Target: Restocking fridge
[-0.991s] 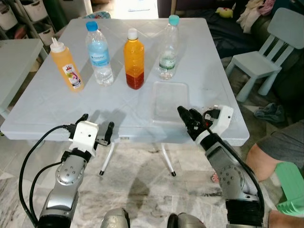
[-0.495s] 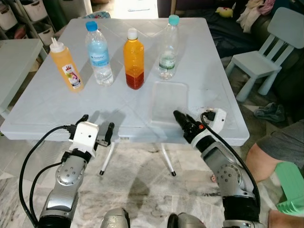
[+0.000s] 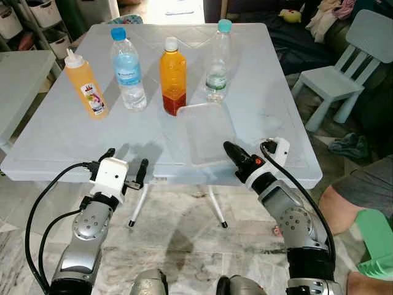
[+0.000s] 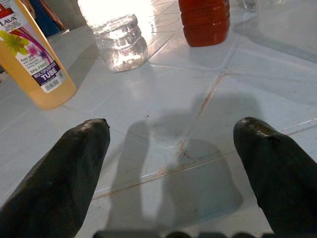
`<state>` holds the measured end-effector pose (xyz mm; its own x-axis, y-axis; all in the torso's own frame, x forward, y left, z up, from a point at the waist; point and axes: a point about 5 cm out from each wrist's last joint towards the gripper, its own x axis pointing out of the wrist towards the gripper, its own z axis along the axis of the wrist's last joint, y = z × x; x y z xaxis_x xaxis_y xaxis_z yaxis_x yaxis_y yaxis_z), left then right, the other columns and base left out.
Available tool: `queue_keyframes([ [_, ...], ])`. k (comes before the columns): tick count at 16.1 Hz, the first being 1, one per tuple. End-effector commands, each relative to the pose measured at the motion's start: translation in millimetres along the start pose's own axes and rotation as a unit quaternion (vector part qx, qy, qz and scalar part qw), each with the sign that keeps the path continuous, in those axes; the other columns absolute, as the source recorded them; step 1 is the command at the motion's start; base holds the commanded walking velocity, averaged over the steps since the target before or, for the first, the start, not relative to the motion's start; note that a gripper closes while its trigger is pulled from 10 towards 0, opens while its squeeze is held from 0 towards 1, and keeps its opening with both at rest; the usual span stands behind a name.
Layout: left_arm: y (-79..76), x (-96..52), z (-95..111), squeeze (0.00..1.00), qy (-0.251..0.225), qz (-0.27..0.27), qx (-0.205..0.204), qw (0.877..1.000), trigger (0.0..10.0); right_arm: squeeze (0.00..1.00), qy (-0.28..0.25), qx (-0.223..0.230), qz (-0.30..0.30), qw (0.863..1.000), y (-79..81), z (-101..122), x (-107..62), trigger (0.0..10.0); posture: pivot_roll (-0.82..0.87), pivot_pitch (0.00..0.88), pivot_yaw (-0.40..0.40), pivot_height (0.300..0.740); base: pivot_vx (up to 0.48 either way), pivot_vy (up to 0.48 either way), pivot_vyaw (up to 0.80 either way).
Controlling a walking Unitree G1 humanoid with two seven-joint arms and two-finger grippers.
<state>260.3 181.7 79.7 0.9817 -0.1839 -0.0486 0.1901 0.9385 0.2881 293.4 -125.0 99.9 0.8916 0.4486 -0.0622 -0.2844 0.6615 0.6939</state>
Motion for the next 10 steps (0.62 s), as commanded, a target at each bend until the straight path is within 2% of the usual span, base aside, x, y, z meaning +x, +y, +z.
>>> queue_keyframes([
  [1, -0.9, 0.2, -0.7, 0.0, 0.002, -0.008, 0.008, 1.0, 10.0, 0.0, 0.005, 0.006, -0.024, 1.0, -7.1, -2.1, -2.0, 0.0, 0.09, 0.088, 0.037, 0.74, 0.0, 0.0, 0.0],
  [3, -0.1, 1.2, -0.1, 0.0, 0.001, -0.008, 0.012, 1.0, 10.0, 0.0, 0.001, 0.005, -0.031, 1.0, -8.9, -0.3, -2.0, 0.0, 0.1, 0.088, 0.036, 0.74, 0.0, 0.0, 0.0],
  [5, 7.1, 1.4, 4.8, 0.0, -0.008, -0.006, 0.03, 0.999, 10.0, 0.0, -0.006, 0.001, -0.041, 0.999, -9.3, 3.5, -1.1, 0.0, 0.11, 0.093, 0.027, 0.74, 0.0, 0.0, 0.0],
  [7, 17.0, -1.2, 2.9, 0.0, -0.003, 0.008, 0.031, 0.999, 10.0, 0.0, -0.013, -0.014, -0.049, 0.999, -5.1, 7.2, -0.5, 0.0, 0.11, 0.099, 0.018, 0.74, 0.0, 0.0, 0.0],
  [8, 17.0, -1.9, -0.3, 0.0, 0.005, 0.014, 0.016, 1.0, 10.0, 0.0, -0.013, -0.037, -0.051, 0.998, -3.9, 7.4, -1.3, 0.0, 0.09, 0.089, 0.012, 0.74, 0.0, 0.0, 0.0],
  [10, 14.9, -2.2, -7.0, 0.0, 0.028, 0.026, -0.009, 0.999, 10.0, 0.0, -0.015, -0.127, -0.055, 0.99, -0.7, 6.0, -4.4, 0.0, 0.09, 0.079, 0.01, 0.74, 0.0, 0.0, 0.0],
])
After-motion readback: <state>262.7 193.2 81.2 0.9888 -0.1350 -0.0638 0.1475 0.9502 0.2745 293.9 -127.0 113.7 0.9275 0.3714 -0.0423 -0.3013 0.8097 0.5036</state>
